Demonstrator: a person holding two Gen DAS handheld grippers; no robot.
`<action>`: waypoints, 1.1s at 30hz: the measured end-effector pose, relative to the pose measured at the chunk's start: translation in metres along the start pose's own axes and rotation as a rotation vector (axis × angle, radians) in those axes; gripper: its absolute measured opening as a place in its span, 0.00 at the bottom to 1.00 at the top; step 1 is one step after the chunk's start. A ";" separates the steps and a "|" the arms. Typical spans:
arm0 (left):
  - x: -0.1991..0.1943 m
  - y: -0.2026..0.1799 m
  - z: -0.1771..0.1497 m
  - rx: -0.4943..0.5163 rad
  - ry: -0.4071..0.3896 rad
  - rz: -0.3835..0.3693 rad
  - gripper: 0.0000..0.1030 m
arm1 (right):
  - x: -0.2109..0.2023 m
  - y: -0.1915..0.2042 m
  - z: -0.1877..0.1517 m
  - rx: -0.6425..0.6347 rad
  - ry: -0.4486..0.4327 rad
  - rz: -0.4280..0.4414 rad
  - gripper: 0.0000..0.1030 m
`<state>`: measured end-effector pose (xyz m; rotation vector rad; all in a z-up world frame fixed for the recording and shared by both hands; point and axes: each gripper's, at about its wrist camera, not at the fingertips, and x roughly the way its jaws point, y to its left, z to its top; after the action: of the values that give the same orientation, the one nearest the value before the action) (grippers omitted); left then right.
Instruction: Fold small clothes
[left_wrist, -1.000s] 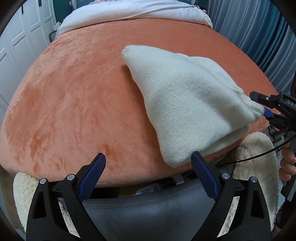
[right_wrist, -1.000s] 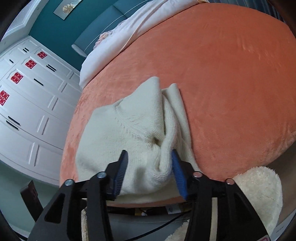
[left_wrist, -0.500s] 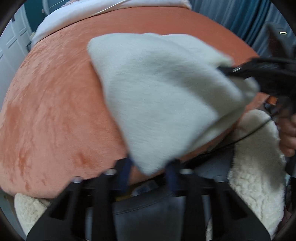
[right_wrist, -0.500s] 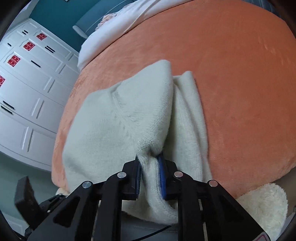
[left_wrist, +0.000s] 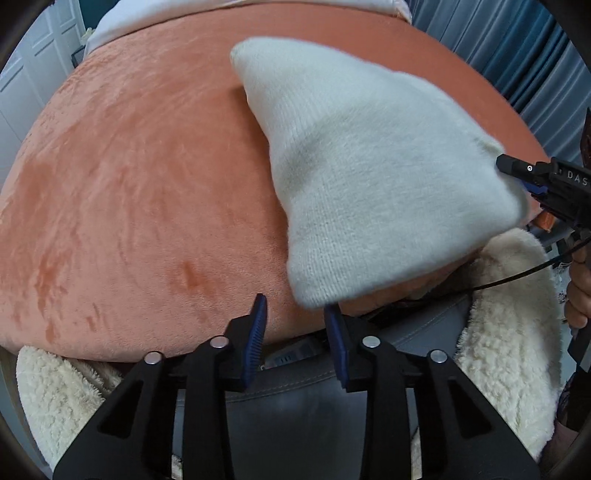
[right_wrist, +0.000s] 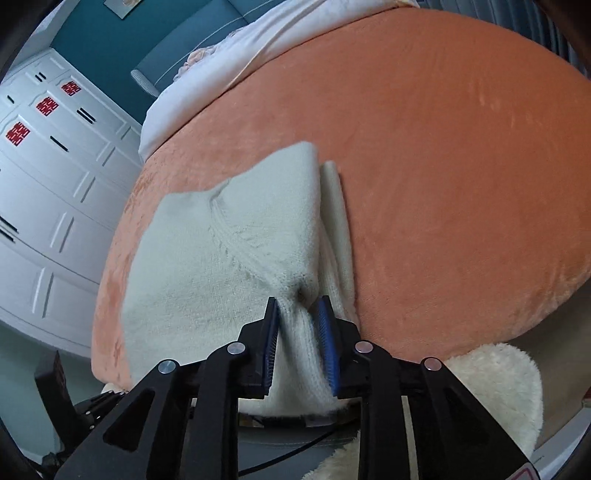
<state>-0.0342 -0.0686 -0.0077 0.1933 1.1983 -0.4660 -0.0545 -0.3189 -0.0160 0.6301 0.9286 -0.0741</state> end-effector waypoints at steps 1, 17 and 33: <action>-0.009 0.001 -0.002 -0.003 -0.017 -0.014 0.39 | -0.007 0.002 -0.002 -0.012 -0.010 -0.004 0.24; -0.001 -0.008 0.107 -0.140 -0.107 0.006 0.40 | -0.021 0.077 0.018 -0.214 -0.106 0.025 0.17; -0.033 0.028 0.073 -0.187 -0.167 0.086 0.51 | 0.034 0.134 0.005 -0.304 0.066 0.088 0.12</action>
<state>0.0312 -0.0643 0.0467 0.0435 1.0584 -0.2865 0.0131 -0.2054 0.0239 0.3916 0.9519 0.1652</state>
